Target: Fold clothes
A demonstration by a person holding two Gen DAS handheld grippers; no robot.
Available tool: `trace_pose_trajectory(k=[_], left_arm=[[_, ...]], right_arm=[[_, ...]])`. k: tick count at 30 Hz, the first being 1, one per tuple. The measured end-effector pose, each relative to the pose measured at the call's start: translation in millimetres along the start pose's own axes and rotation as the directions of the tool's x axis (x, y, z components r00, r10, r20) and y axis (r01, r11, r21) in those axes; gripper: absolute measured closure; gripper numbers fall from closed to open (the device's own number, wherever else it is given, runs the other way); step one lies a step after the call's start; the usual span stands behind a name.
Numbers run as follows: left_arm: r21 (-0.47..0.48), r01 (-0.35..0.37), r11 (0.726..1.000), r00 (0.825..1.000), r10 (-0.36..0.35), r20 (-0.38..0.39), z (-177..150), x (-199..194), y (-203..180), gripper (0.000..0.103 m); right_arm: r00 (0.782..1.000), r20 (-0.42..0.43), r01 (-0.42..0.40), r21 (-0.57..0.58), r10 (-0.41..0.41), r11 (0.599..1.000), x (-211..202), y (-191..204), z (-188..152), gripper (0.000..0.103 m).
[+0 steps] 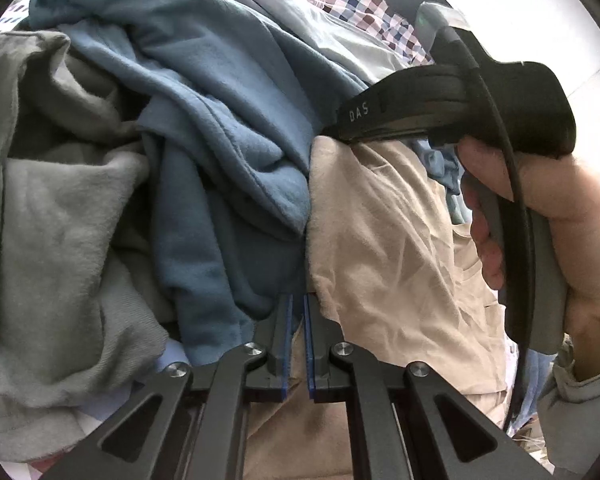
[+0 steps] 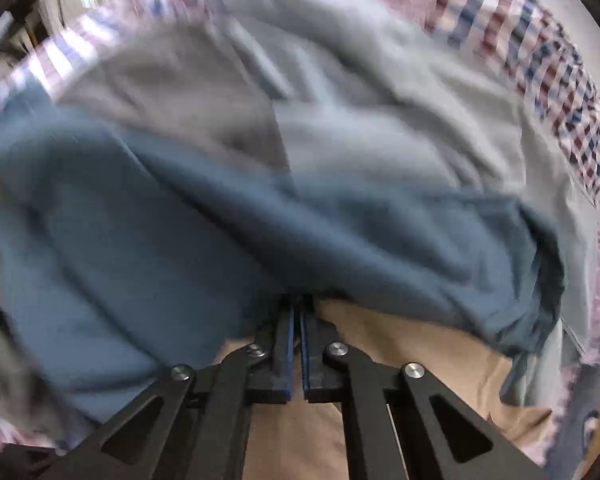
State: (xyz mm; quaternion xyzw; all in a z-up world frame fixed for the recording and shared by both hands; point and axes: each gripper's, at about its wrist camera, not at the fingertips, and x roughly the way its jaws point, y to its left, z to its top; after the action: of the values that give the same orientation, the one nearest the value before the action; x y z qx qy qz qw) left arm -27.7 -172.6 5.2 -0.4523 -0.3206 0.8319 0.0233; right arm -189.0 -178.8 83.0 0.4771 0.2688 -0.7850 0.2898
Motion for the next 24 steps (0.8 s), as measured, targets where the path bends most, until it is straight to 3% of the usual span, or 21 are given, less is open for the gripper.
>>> trace_pose_trajectory(k=[2, 5, 8, 13, 16, 24], left_arm=[[0.007, 0.014, 1.000, 1.000, -0.014, 0.015, 0.4, -4.4, -0.3, 0.102], [0.027, 0.021, 0.999, 1.000, -0.021, 0.015, -0.4, -6.5, -2.5, 0.102], [0.040, -0.042, 0.998, 0.999, 0.042, -0.008, -1.8, 4.8, -5.8, 0.102], [0.000, -0.025, 1.000, 1.000, 0.025, -0.003, -0.3, 3.1, -0.7, 0.102], [-0.005, -0.018, 1.000, 1.000, 0.018, -0.014, -0.9, 4.1, 2.1, 0.094], [-0.010, -0.003, 1.000, 0.999, 0.003, -0.037, -0.7, 2.1, 5.8, 0.090]], right_arm=[[0.991, 0.121, -0.071, 0.072, 0.062, 0.995, -31.1, -15.0, 12.7, 0.103], [0.976, 0.203, -0.094, 0.098, 0.072, 0.991, -55.4, -24.7, 30.5, 0.103], [0.982, 0.179, -0.080, 0.090, 0.063, 0.993, -50.4, -24.6, 31.0, 0.103], [0.993, 0.059, -0.109, 0.108, 0.103, 0.988, -22.2, -22.2, 9.7, 0.098], [0.992, -0.018, -0.122, 0.102, 0.124, 0.987, -4.0, -21.8, -6.4, 0.092], [0.986, -0.082, -0.138, 0.103, 0.146, 0.985, 26.7, -14.0, -10.9, 0.089]])
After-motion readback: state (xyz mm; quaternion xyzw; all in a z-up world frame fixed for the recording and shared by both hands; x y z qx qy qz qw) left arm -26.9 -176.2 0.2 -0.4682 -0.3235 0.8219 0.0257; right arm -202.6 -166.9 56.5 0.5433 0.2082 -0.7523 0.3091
